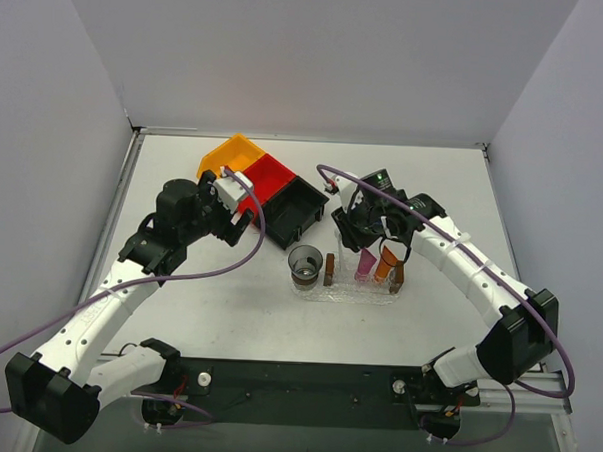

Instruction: Prepare toiletry sets of a toothbrush and toothpaste on the tray

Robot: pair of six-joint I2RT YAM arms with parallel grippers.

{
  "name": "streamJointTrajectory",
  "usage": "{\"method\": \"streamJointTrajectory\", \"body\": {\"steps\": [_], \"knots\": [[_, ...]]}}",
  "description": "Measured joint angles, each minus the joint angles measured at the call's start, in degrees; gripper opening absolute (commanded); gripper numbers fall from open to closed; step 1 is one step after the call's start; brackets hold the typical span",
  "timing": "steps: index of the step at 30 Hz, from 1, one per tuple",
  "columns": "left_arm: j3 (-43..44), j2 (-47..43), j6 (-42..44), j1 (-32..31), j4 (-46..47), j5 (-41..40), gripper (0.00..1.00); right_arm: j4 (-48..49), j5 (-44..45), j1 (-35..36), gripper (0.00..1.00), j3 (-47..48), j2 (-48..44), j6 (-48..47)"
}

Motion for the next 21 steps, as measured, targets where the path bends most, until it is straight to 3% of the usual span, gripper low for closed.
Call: {"method": "streamJointTrajectory", "body": {"steps": [21], "knots": [[0.00, 0.02, 0.22, 0.00, -0.02, 0.00, 0.88, -0.52, 0.26, 0.00, 0.31, 0.74, -2.64, 0.09]]}}
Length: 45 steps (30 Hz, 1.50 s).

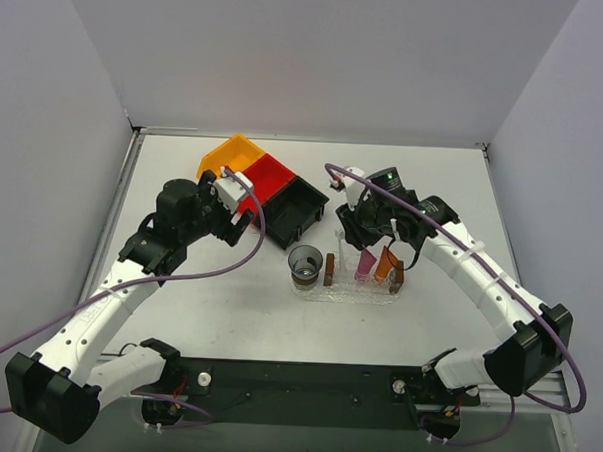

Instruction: Prepare toiletry sets of a toothbrush and toothpaste on the tray

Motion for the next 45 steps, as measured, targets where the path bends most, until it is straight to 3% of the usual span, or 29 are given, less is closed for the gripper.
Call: {"method": "streamJointTrajectory", "body": {"steps": [14, 23, 33, 45], "knots": [[0.00, -0.20, -0.48, 0.00, 0.00, 0.11, 0.89, -1.14, 1.01, -0.46, 0.39, -0.13, -8.76, -2.71], [-2.47, -3.52, -3.69, 0.94, 0.61, -0.22, 0.90, -1.20, 2.40, -6.05, 0.43, -0.13, -13.53, -4.02], [-3.69, -6.51, -9.75, 7.41, 1.51, 0.85, 0.92, 3.56, 3.48, -13.64, 0.55, -7.21, -21.22, -1.40], [-3.67, -7.32, -19.15, 17.90, 3.69, 1.90, 0.97, 14.97, 5.84, -25.53, 0.59, -19.08, -28.37, 8.63]]}}
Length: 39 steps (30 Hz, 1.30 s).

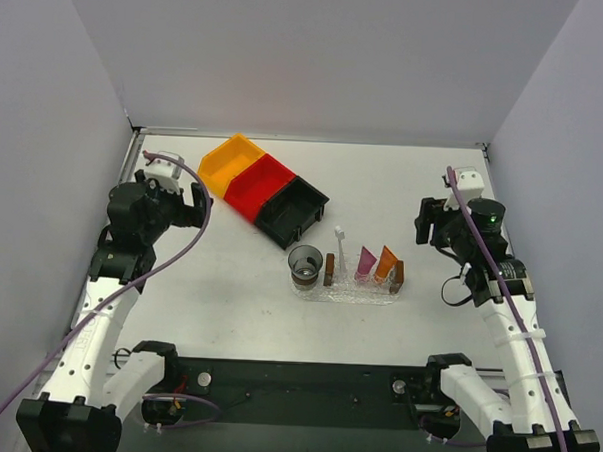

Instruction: Prepare toiletry sets of a toothbrush and toothpaste on the tray

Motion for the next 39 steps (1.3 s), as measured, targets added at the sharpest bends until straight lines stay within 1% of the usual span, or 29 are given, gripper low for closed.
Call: {"method": "streamJointTrajectory", "body": {"steps": [4, 6, 10, 13, 24, 33, 39], "knots": [[0.00, 0.00, -2.12, 2.49, 0.79, 0.20, 0.97, 2.38, 1.09, -0.15, 0.62, -1.86, -2.43, 0.98], [-0.02, 0.09, -3.06, 3.23, 1.09, 0.55, 0.97, 3.65, 1.53, -0.55, 0.68, -2.43, -3.43, 1.16], [0.00, 1.03, -4.81, 4.57, 1.53, 1.11, 0.98, 6.95, 3.26, -2.36, 0.87, -5.05, -5.27, 1.20], [0.00, 1.79, -5.35, 5.64, 1.55, 1.46, 0.97, 8.83, 4.39, -3.93, 0.89, -7.63, -5.95, 1.16], [-0.85, 2.16, -6.05, 11.72, 2.45, 2.16, 0.97, 13.31, 8.61, -6.97, 0.93, -10.88, -6.10, 1.01], [-4.11, -1.70, -3.89, 12.00, 3.43, 4.66, 0.97, 11.47, 10.12, -8.63, 0.93, -10.47, -5.33, 0.00], [-4.74, -1.53, -3.17, 12.04, 5.44, 6.29, 0.97, 10.60, 9.62, -8.63, 0.94, -9.86, -6.14, -0.37]]}}
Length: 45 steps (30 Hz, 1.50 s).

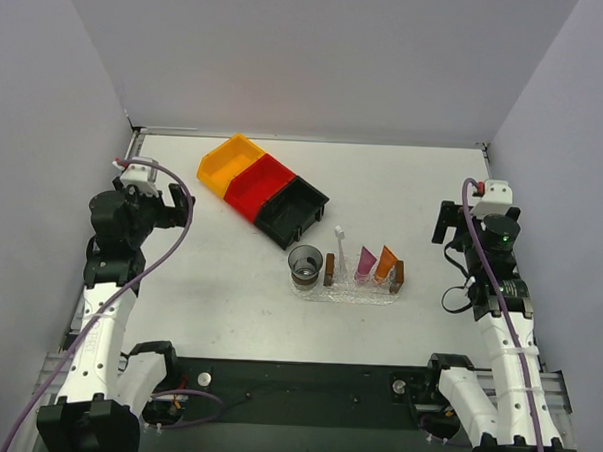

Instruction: Prepare toiletry sets of a toothbrush and toothpaste on the tray

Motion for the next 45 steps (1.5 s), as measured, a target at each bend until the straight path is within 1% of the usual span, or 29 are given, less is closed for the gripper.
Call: {"method": "streamJointTrajectory", "body": {"steps": [4, 10, 19, 29, 45], "knots": [[-3.06, 0.39, 0.09, 0.00, 4.39, 0.00, 0.97, -0.74, -1.25, 0.00, 0.94, 0.33, -1.46, -0.04], [-4.20, 1.05, 0.37, 0.00, 5.53, 0.04, 0.97, -3.26, -3.61, 0.00, 0.94, 2.93, -1.55, 0.52], [-2.71, -0.39, 1.22, 0.00, 4.35, 0.72, 0.97, -5.46, -6.25, 0.00, 0.93, 5.14, -1.70, 1.97], [-2.23, -2.56, 0.87, 0.00, 3.78, 1.86, 0.97, -5.42, -6.25, 0.00, 0.92, 4.24, -5.31, 1.62], [-2.25, -2.34, -0.07, 0.00, 3.74, 2.91, 0.98, -5.35, -6.25, 0.00, 0.91, 3.45, -5.51, 0.33]]}}
